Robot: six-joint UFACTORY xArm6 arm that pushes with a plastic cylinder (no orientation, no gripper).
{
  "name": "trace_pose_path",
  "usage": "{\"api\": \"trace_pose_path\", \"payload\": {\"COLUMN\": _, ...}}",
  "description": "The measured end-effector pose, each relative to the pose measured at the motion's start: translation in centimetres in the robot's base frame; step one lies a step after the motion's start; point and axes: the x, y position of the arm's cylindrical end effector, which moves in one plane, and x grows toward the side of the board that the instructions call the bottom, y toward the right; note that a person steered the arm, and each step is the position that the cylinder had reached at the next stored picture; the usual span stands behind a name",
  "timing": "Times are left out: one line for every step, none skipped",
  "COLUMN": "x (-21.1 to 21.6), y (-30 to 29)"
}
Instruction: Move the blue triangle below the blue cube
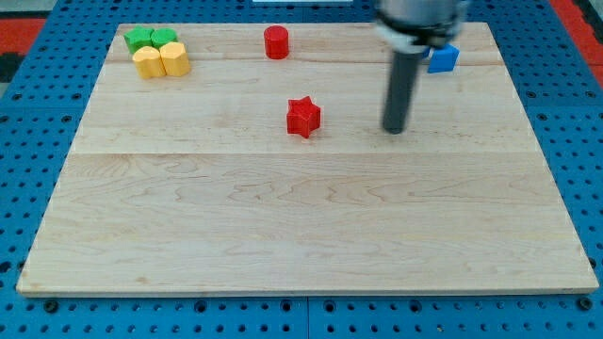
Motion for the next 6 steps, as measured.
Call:
{"api": "trace_pose_path", "payload": {"x": -5.6, "y": 6.7}}
{"api": "trace_pose_path", "payload": {"x": -11.8, "y": 12.1}}
{"api": "trace_pose_path", "payload": {"x": -13.0, "y": 11.0}}
{"api": "trace_pose_path", "payload": {"x": -9.7, "y": 5.5}}
{"api": "trace_pose_path", "payload": {"x": -9.7, "y": 3.4}}
{"api": "trace_pose_path", "payload": {"x": -11.7, "y": 8.3}}
